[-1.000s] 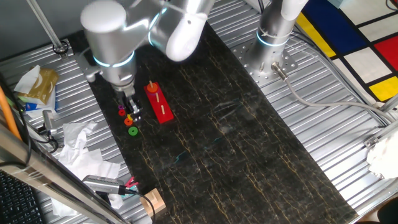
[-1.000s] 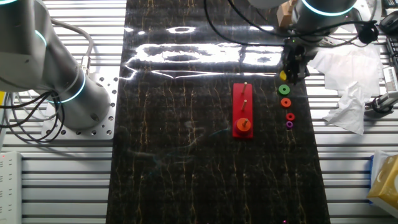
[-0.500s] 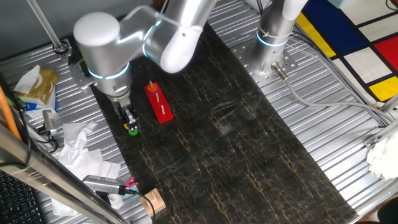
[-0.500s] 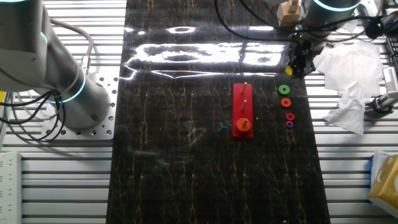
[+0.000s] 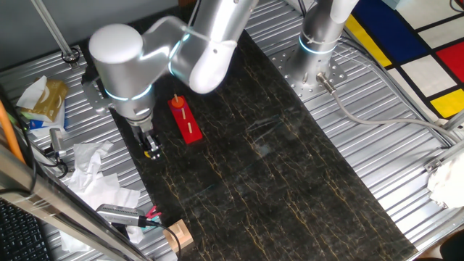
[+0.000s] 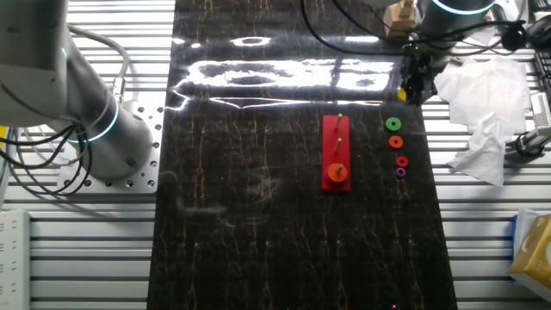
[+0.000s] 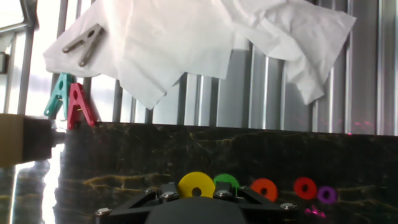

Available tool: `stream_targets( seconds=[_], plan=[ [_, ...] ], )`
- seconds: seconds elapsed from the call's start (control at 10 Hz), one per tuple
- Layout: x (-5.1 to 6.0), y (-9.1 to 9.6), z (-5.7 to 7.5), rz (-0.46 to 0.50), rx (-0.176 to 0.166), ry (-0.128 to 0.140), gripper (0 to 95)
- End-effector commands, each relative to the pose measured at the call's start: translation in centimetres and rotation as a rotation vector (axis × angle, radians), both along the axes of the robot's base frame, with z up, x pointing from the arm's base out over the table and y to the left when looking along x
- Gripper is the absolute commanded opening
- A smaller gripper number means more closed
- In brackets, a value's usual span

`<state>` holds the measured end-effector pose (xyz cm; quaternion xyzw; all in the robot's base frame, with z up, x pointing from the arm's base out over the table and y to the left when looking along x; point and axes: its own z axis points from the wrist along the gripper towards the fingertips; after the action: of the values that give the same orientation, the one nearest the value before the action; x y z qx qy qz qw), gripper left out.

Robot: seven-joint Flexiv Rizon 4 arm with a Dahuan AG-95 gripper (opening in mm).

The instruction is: Take out one Hanoi block and throw it aside

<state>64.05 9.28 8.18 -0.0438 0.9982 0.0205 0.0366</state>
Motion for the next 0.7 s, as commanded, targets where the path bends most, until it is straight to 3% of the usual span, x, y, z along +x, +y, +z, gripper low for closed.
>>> stream_targets(
  seconds=[0.1,0.7],
  plan=[
    [0.1,0.4,-0.5,-0.002,-0.002,0.000,0.0],
    [0.4,0.7,-2.1,0.003,-0.002,-0.004,0.0]
  ],
)
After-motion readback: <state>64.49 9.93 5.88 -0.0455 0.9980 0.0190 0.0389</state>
